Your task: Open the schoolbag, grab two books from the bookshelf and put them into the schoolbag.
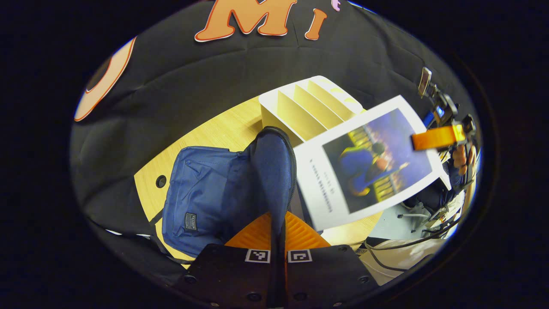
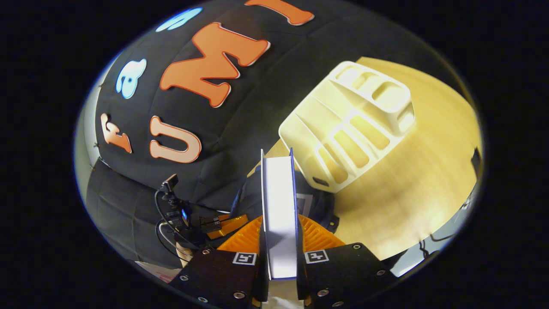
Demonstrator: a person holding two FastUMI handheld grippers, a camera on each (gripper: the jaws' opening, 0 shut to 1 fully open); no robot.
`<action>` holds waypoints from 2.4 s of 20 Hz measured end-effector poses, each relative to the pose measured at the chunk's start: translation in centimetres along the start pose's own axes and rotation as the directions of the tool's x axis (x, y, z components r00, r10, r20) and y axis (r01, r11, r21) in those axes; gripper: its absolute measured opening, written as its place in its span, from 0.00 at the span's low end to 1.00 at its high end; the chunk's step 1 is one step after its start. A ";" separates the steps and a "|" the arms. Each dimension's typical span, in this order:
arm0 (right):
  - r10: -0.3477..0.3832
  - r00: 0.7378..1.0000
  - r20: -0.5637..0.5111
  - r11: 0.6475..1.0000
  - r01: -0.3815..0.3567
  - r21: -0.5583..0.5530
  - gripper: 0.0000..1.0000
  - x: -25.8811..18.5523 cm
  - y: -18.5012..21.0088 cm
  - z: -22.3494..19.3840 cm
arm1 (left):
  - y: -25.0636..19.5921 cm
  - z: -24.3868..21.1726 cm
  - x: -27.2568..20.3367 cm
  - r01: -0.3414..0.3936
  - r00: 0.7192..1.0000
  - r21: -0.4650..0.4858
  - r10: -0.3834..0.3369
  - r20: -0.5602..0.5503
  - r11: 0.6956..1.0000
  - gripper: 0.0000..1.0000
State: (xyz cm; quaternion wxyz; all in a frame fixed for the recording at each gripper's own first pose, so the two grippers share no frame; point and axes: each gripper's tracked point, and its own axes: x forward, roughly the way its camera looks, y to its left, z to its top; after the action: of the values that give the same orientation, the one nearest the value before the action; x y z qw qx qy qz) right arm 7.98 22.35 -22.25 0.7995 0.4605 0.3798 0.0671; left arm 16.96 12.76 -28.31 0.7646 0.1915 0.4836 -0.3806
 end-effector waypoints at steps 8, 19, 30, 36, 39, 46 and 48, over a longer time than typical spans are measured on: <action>0.078 0.997 0.019 0.990 -0.079 0.120 0.26 10.9 -1.7 -3.4 | -0.4 0.2 -0.8 -0.020 1.000 0.019 0.020 0.013 1.000 0.01; 0.059 0.998 0.027 0.984 -0.063 0.165 0.28 21.3 2.6 -6.2 | -0.5 1.2 -2.1 -0.029 0.999 0.028 0.028 0.042 0.999 0.01; -0.058 0.989 -0.139 0.995 0.068 0.073 0.97 17.1 1.0 -7.8 | 0.4 1.2 -2.0 -0.021 0.999 -0.006 0.021 0.037 1.000 0.01; -0.060 0.997 -0.050 0.998 0.061 0.032 0.97 11.8 0.8 -3.7 | 0.4 1.5 -2.7 -0.052 0.998 0.005 0.052 0.038 0.999 0.01; -0.074 0.997 -0.002 0.997 0.075 0.027 0.97 9.2 -0.2 -1.1 | 0.1 1.2 -2.5 -0.078 0.997 -0.005 0.078 0.006 0.997 0.01; -0.051 0.998 0.024 0.998 0.051 0.029 0.97 4.1 -3.6 3.7 | -5.0 1.6 0.3 -0.044 0.999 -0.099 0.042 -0.030 0.994 0.61; -0.057 0.998 -0.005 0.998 0.057 0.003 0.97 2.7 -5.0 4.8 | -6.0 2.2 0.6 -0.111 0.994 -0.124 0.109 -0.026 0.986 0.99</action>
State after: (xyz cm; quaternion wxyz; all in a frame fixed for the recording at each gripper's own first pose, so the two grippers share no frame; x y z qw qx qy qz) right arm 11.90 17.45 -26.24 0.7993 0.4508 0.3947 0.0449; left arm 13.84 7.25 -27.39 0.7902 0.1732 0.5027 -0.3048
